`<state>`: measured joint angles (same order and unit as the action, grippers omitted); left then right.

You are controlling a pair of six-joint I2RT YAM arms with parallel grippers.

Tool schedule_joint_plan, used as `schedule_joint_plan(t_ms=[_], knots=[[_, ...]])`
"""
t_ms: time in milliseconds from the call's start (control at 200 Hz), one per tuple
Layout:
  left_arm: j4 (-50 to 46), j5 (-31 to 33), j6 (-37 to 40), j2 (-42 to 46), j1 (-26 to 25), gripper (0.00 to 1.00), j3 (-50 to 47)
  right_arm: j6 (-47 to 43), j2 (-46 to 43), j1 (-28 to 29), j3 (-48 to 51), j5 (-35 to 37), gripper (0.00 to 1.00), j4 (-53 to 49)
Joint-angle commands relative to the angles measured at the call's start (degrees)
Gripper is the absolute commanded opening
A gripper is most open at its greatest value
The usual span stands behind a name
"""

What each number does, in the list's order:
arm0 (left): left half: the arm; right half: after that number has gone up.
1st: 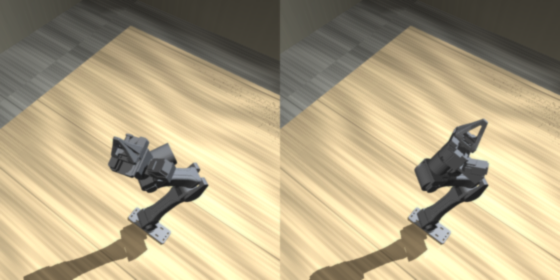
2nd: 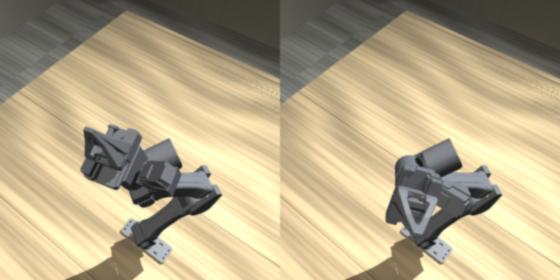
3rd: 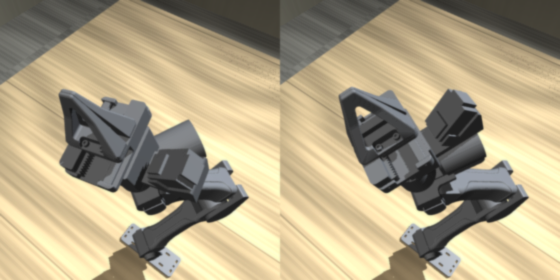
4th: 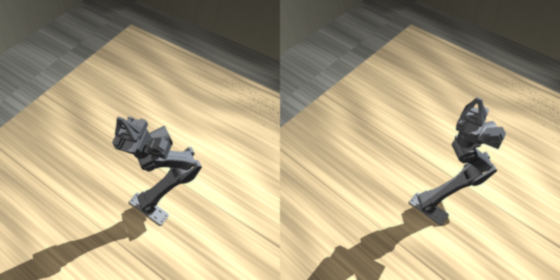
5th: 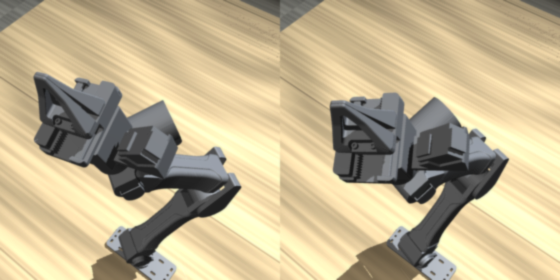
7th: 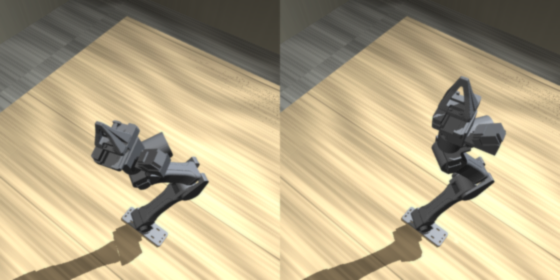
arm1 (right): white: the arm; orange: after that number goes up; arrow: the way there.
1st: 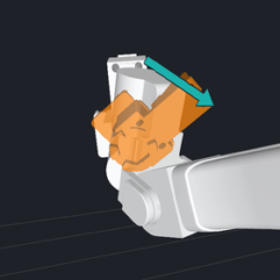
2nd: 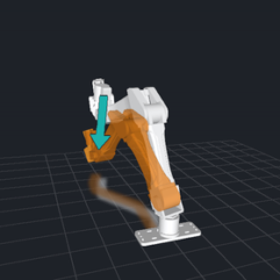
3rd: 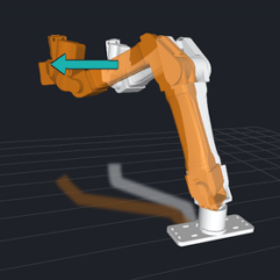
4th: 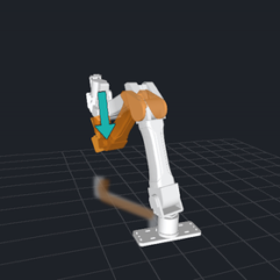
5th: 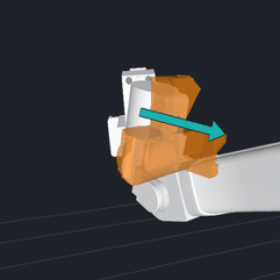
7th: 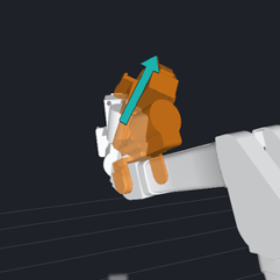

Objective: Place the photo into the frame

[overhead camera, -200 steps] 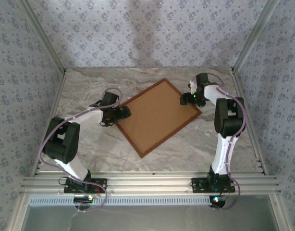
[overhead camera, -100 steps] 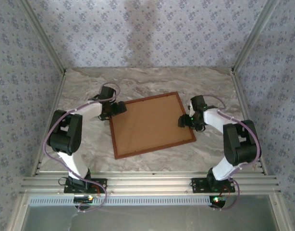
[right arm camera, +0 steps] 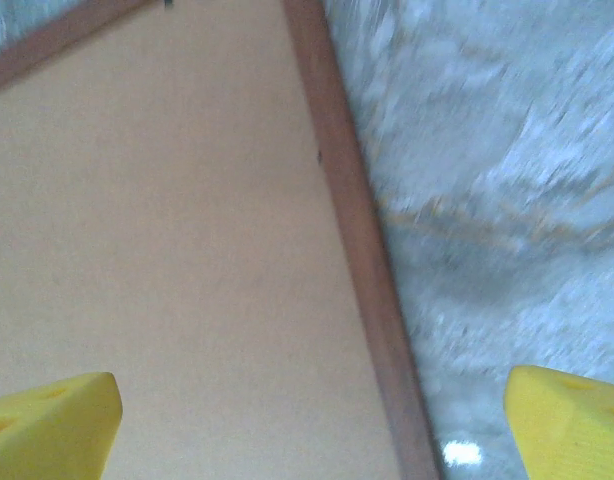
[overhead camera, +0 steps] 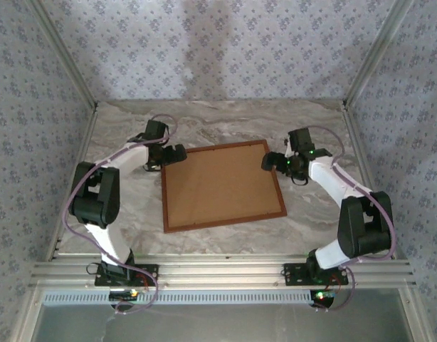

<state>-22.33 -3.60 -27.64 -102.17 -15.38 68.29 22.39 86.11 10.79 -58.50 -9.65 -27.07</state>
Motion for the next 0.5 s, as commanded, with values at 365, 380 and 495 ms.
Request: schedule_joint_plan(t_ms=[365, 380, 495], knots=[[-5.33, -0.19, 1.72, 11.08, -2.94, 0.74, -15.54, -10.78, 8.44, -3.51, -7.43, -1.33, 0.89, -1.98], [-5.34, -0.12, 1.67, 11.19, -2.91, 0.72, -15.86, -10.98, 8.44, -3.31, -7.42, -0.87, 0.89, -2.02], [-5.61, 0.43, 2.10, 10.87, -2.95, 0.62, -17.15, -12.80, 7.40, -1.97, -7.18, 2.15, 0.90, -2.14]])
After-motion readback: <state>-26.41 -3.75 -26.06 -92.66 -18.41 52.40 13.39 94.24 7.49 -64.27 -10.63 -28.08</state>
